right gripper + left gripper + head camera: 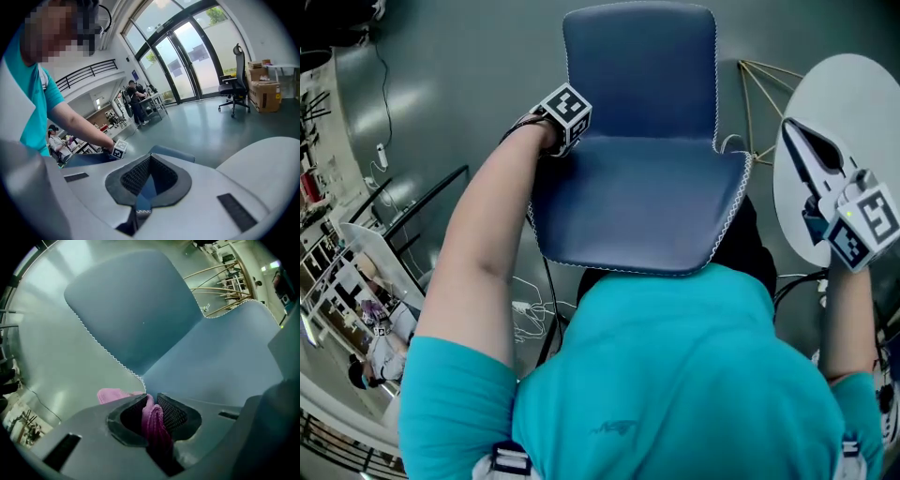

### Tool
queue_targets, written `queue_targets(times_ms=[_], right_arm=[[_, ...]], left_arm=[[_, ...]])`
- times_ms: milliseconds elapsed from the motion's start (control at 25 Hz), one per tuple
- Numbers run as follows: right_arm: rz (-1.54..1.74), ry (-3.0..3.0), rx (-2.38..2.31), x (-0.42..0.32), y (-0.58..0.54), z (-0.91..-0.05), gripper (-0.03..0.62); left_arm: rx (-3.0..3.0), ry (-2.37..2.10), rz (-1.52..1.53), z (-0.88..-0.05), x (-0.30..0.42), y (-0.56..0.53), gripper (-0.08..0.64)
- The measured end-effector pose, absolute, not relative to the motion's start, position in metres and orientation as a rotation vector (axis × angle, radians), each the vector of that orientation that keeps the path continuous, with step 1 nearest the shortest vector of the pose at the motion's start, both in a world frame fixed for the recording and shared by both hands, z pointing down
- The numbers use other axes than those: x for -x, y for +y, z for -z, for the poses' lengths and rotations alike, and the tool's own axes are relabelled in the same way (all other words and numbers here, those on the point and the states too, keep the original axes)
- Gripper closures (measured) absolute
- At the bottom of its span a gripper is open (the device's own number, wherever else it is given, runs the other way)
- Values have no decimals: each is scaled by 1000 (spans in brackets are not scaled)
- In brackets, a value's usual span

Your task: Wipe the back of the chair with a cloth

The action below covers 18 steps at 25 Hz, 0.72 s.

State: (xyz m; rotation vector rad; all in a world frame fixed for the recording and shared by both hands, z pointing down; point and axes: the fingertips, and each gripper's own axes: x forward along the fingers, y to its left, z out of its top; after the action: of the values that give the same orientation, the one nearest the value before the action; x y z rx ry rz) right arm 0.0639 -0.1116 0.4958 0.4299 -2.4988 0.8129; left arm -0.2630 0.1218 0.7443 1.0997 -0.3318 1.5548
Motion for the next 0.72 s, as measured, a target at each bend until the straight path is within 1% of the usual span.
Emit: queue_targets(times_ms=[200,720], right_arm=[[-844,-2524,-439,-64,-117,-485,595],[-866,-2508,-441,-65,-121,-484,594]], left_arm=[[-1025,-309,-1575,-754,249,133,486],[-957,-416,-1430,-785,235,140,486]])
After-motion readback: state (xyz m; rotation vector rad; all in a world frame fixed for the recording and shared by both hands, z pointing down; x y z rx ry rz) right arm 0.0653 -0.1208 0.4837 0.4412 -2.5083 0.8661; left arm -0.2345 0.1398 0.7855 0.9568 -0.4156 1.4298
